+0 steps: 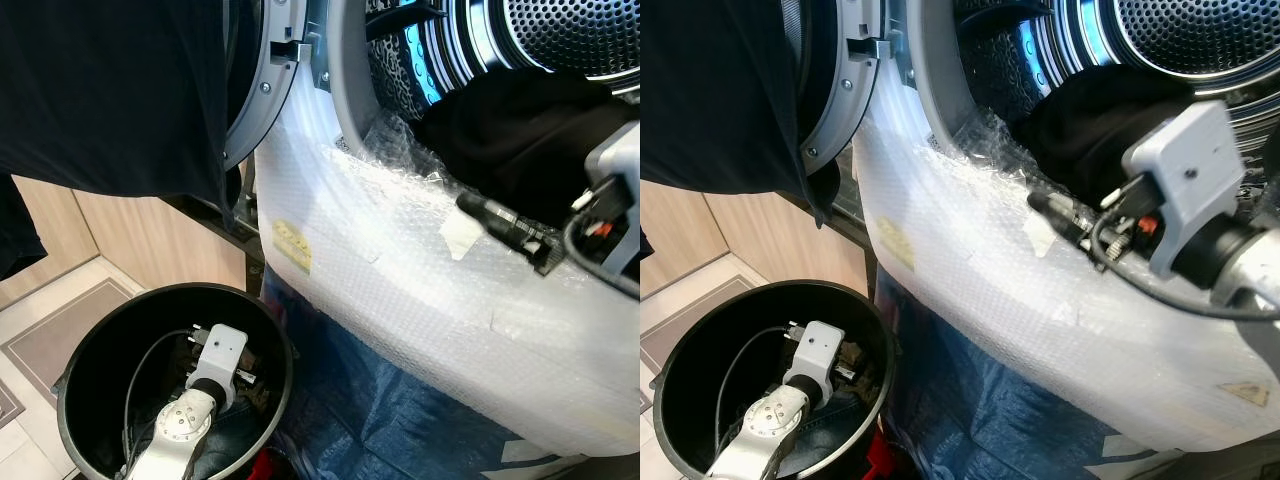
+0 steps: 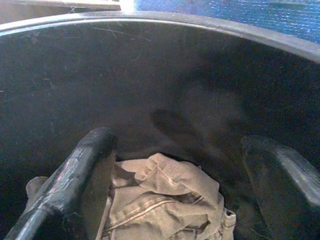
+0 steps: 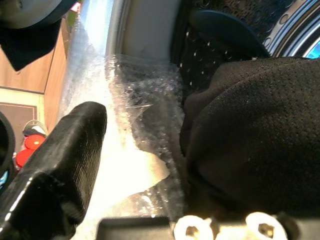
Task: Clothes washing
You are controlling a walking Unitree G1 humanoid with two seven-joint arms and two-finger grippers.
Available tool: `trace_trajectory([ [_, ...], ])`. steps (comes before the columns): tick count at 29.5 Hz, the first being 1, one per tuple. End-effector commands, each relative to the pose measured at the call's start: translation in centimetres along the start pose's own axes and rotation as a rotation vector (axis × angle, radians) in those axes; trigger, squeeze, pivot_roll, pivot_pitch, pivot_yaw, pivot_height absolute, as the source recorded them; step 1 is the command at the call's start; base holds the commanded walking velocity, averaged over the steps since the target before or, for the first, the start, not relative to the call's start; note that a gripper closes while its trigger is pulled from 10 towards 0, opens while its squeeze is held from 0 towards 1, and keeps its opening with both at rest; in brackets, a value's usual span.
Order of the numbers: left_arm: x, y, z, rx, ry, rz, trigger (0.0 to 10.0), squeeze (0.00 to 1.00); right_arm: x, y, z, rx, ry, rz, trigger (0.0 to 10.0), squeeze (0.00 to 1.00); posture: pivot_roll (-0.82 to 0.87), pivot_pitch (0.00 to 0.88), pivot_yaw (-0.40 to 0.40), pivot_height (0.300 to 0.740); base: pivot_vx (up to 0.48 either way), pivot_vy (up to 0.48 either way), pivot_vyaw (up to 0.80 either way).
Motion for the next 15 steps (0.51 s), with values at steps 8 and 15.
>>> trace_trajectory([
  [8,-0.3,0.3,0.3,-0.001,-0.014,0.01,10.0,0.0,0.7,1.8,2.8,-0.148,0.035,0.026,10.0,0.0,0.05,0.076,-0.106,0.74,0.0,0.0,0.0],
  [15,-0.2,0.4,0.6,-0.008,-0.014,0.014,10.0,0.0,-3.6,4.3,8.1,-0.242,-0.403,0.053,10.0,0.0,0.07,0.04,-0.099,0.74,0.0,0.0,0.0],
])
Point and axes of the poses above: a point about 5 cm out from each wrist's last joint towards the gripper, its own z axis pointing out of the wrist towards the gripper, its own y axis along the axis of the wrist's last joint, x = y × z, the point moved 1 cm from there along z, pointing out of the wrist towards the gripper, and after that the axes turned 14 degrees about z, right-handed, at the moved point
